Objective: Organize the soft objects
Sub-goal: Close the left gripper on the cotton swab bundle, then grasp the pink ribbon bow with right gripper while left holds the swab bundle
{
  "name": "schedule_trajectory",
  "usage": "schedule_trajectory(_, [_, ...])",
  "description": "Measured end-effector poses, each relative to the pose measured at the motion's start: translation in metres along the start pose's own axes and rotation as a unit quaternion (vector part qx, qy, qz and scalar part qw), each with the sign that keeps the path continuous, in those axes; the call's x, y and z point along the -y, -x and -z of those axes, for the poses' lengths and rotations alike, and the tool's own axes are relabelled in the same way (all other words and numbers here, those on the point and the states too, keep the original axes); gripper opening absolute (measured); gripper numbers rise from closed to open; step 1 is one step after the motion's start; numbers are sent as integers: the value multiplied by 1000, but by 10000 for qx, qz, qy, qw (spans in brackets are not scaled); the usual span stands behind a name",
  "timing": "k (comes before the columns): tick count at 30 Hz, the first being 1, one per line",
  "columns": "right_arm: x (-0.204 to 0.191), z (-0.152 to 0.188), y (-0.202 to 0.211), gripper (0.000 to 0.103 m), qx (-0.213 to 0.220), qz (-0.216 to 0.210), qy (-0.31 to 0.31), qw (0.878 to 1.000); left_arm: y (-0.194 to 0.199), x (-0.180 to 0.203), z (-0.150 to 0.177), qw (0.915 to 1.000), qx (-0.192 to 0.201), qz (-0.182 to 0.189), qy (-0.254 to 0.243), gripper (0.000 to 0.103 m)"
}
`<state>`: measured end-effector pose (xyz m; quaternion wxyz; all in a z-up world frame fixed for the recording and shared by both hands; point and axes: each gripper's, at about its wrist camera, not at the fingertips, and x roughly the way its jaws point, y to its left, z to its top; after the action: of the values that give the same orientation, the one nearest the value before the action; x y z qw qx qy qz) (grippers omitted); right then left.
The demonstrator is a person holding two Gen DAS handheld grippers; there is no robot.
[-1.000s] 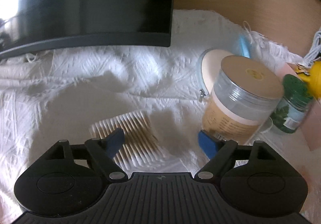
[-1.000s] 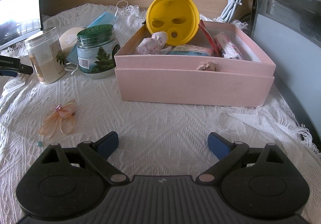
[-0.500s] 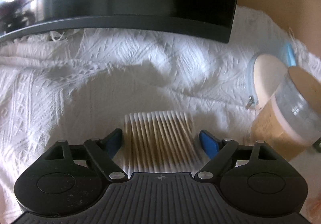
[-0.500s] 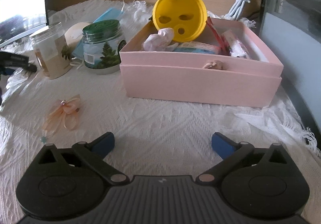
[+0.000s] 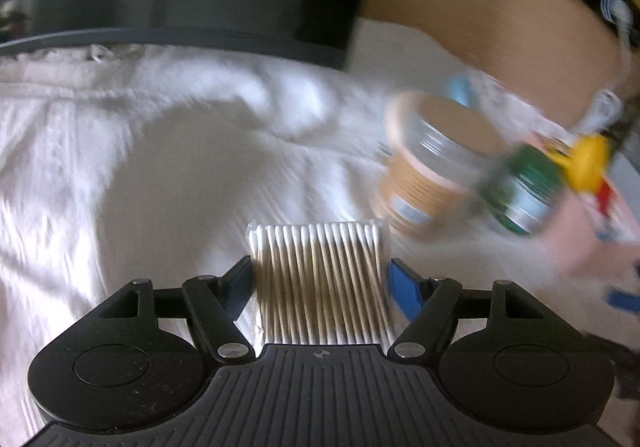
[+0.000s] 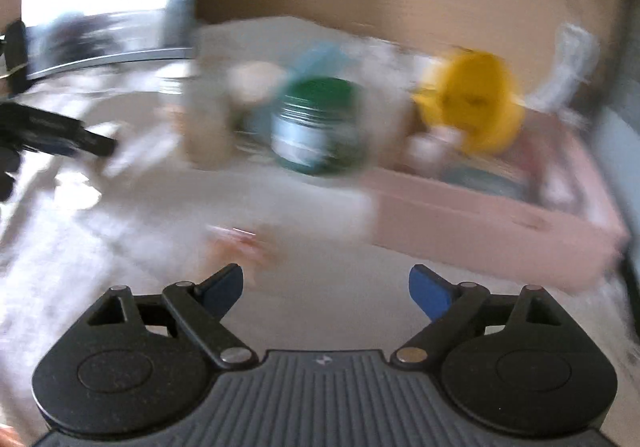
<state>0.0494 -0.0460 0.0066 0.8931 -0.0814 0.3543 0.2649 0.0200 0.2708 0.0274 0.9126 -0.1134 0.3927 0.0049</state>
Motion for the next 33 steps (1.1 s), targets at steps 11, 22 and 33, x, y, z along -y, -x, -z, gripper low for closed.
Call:
schedule_trajectory(11, [-27,-15,-54,53,-295,-89,89,9995,29,34,36,9976,-328,607,-67,76])
schedule_trajectory(22, [0,-12,19,17,133,143,70,9998,20,78,35,9908,-597,1022,-656,76])
schedule_trajectory(33, [44,12,78,16,385,1029,-334,9934,-2,140,32,9776,-813,1553,-1168,76])
